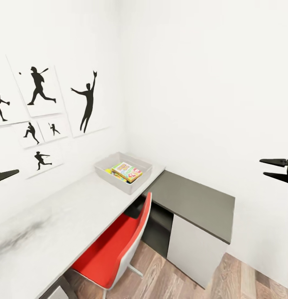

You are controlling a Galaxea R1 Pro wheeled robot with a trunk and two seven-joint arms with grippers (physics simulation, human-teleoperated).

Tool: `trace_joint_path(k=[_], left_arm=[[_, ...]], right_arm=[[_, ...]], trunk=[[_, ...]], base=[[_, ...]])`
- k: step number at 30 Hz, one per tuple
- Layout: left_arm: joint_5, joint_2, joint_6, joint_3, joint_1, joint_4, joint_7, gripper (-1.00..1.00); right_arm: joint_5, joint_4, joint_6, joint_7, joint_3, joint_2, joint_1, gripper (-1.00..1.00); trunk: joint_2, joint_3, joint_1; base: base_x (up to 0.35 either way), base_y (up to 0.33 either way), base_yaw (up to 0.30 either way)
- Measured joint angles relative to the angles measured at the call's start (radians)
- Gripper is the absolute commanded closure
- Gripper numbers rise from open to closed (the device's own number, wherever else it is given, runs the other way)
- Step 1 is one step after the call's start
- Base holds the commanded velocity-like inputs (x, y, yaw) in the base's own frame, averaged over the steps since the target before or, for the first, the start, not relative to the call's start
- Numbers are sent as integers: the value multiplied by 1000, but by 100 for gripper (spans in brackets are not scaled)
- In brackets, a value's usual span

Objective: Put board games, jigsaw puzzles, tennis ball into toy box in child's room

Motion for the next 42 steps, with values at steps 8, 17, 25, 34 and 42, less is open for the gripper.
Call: trace_joint_path(k=[8,17,25,34,42], left_arm=[[0,-1,0,0,0,0,0,-100],[-1,-1,0,0,0,0,0,-100],[-1,-2,0,-1,0,0,0,-100],[-1,-2,0,-1,0,0,0,-100],[-1,-1,0,-1,-1,0,0,-100]], right_arm=[[1,3,0,0,0,0,0,-100],[3,44,0,1,0,0,0,-100],[5,54,0,0,-1,0,0,-100],[6,72,0,0,0,0,0,-100],[6,77,0,0,0,0,1,-100]], trunk=[[0,11,0],[0,24,0],[0,35,0],[0,47,0],[-1,57,0]], base=[[-51,-23,-210],[-2,-1,-210],[0,0,-210],[0,0,-210],[-15,0,-210]])
